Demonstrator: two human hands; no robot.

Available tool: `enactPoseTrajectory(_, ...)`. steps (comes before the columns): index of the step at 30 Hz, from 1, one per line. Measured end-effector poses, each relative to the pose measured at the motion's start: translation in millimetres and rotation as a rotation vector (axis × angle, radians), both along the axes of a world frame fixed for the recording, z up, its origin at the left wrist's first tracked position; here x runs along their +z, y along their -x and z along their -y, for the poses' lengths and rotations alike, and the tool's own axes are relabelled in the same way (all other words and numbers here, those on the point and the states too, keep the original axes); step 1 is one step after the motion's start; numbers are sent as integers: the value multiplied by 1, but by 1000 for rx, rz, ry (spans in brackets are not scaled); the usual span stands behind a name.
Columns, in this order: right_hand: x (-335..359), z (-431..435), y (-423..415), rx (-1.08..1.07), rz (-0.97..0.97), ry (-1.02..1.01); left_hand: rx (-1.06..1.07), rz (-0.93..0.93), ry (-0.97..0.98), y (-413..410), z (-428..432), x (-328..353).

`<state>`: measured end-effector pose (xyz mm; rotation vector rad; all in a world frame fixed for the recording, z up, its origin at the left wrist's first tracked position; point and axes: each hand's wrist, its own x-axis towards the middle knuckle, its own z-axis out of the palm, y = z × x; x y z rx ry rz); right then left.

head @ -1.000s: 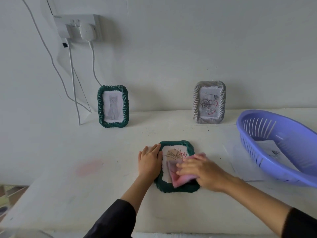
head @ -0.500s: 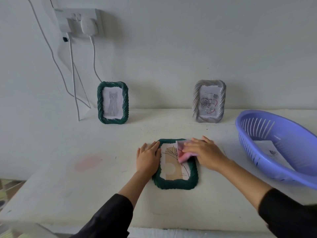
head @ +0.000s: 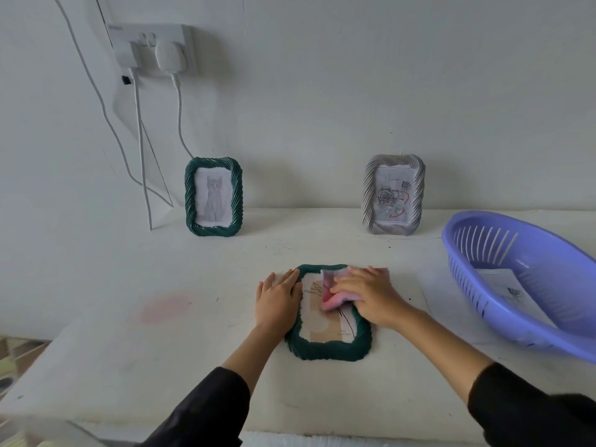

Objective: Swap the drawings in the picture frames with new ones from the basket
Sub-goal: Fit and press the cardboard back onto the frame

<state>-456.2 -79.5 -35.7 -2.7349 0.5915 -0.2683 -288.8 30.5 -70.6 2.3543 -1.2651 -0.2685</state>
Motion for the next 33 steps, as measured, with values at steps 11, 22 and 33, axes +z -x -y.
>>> enactPoseTrajectory(11, 11, 10, -1, -62, -59, 61, 2, 16, 1, 0, 0, 0)
enactPoseTrajectory(22, 6, -12, 40, 172, -142, -4, -10, -48, 6, -4, 3, 5)
enactPoseTrajectory(33, 47, -26, -9, -430, 678, -1623, 67, -482, 212, 79, 29, 78)
